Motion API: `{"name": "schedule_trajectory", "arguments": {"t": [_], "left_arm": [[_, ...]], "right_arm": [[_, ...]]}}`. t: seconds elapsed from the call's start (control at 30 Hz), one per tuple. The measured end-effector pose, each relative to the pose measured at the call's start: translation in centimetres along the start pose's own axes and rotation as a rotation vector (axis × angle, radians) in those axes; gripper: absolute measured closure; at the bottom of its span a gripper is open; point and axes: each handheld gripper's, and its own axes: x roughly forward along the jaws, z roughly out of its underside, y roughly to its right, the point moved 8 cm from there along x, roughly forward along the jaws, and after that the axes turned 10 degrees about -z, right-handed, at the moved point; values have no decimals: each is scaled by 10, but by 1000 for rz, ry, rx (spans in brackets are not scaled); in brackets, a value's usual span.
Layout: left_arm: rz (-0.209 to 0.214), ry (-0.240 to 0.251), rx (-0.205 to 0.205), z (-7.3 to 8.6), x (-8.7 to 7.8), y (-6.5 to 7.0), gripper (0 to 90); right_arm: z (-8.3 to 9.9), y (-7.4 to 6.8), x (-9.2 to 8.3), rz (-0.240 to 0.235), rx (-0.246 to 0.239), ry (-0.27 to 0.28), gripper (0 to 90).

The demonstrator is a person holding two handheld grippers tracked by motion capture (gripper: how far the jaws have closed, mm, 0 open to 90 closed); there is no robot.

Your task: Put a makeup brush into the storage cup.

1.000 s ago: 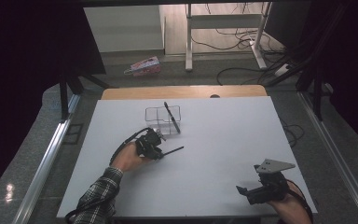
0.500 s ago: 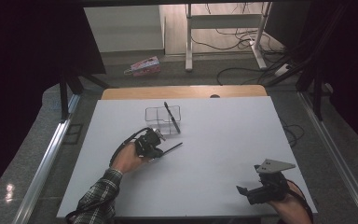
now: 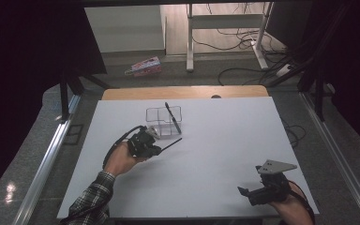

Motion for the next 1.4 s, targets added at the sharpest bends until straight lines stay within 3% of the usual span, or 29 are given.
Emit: {"name": "schedule_trajectory", "arguments": {"t": [0.47,0.73,1.4], "left_arm": [[-3,100,5,1,-27,14,854],[2,163,-27,5,-33,23,854],[-11,223,-20,18,-40,42,854]], "right_arm": [[0,0,0,3,-4,1,0],[-1,0,-1,3,-1,6,0],[-4,-1,-2,-1,-14,26,0]]}}
